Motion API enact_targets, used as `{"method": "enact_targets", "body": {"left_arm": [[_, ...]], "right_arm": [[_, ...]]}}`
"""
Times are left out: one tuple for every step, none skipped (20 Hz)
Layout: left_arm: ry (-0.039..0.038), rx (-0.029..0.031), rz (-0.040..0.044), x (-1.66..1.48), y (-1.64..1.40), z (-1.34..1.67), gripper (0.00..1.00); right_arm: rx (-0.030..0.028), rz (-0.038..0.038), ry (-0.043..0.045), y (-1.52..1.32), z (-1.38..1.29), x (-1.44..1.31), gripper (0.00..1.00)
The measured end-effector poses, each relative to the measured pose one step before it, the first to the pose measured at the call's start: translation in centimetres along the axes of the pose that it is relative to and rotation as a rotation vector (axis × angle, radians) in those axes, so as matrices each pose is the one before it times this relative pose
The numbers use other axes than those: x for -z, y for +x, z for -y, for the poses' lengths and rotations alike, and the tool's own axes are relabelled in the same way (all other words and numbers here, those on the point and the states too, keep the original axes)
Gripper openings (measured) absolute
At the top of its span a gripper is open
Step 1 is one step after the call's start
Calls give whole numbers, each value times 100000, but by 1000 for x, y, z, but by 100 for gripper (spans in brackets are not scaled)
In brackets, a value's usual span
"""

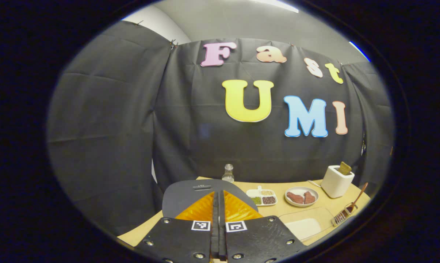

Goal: Close the left gripper, press the button to open the rice cooker; take a wooden spoon from the chopstick holder with the right hand, scoop a spoonful of rice and pour it into the rice cooker, then put the wooden spoon back into the chopstick holder.

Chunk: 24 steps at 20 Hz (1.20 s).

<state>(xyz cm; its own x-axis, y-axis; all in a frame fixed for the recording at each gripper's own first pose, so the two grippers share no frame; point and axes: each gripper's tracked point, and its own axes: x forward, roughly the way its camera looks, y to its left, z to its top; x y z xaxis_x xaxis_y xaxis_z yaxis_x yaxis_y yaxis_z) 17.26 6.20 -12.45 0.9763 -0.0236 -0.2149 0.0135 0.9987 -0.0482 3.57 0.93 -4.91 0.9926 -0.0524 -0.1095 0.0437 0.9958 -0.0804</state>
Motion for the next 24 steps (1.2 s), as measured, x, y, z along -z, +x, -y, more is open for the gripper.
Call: {"method": "enact_targets", "body": {"left_arm": [[170,686,-2165,1209,838,70,1],[340,248,-1604,973,487,-95,0],[671,180,-1509,1016,529,-95,1],[703,352,-1338,843,401,66,1],[526,270,-1279,1017,465,127,1],[204,151,-1582,827,361,39,1],[-24,220,-1733,866,256,53,1],[94,-37,-1684,790,160,81,1],[465,13,687,257,-7,-27,1],[609,41,105,331,54,133,1],[-389,-290,-1629,881,-11,-67,1],[-420,154,1352,-272,-143,-36,6],[-600,255,-1891,601,182,89,2],[-1263,664,-3031,435,95,-38,2],[-1645,659,265,-85,-148,-148,5],[-1404,121,-993,97,-10,-31,0],[-124,54,2574,-443,26,137,2],[1393,-69,1242,-311,51,173,0],[1202,-423,565,-384,-139,131,2],[442,-426,-55,-678,-397,-141,2],[209,-184,1169,-759,442,19,2],[178,-177,1882,-1046,-100,-72,2],[984,-120,3161,-1511,-321,44,2],[1702,-643,2641,-1565,-148,-168,1]], "right_arm": [[-15,-503,-243,-5,-293,44,97],[63,117,-99,149,-320,-166,98],[197,68,-321,169,-222,-135,97],[-15,23,-519,93,-243,-100,98],[20,51,-582,-4,-198,-26,98],[-15,-129,-544,-26,-166,-39,98],[25,47,-507,-78,-57,-39,98],[50,111,-446,24,-130,-152,98],[146,106,-399,-28,-24,43,98],[74,56,-270,-108,-87,-115,98],[-112,-31,-147,33,-91,7,98],[-196,67,-22,-16,-115,-12,98],[-189,16,49,2,-192,-20,98],[-397,-6,179,-28,-190,-69,98],[-669,160,318,88,-280,-15,98],[-799,305,312,87,-379,-258,98],[-932,745,136,-3,-323,-225,98],[-530,967,-318,-11,-179,-416,97],[-341,1301,-495,-55,30,-351,98],[-288,1410,-606,-145,11,-474,97],[-124,1209,-587,-35,73,-246,97],[183,781,-320,-76,158,-227,97],[23,363,293,-139,122,20,97],[-103,11,696,-92,116,-20,98]]}}
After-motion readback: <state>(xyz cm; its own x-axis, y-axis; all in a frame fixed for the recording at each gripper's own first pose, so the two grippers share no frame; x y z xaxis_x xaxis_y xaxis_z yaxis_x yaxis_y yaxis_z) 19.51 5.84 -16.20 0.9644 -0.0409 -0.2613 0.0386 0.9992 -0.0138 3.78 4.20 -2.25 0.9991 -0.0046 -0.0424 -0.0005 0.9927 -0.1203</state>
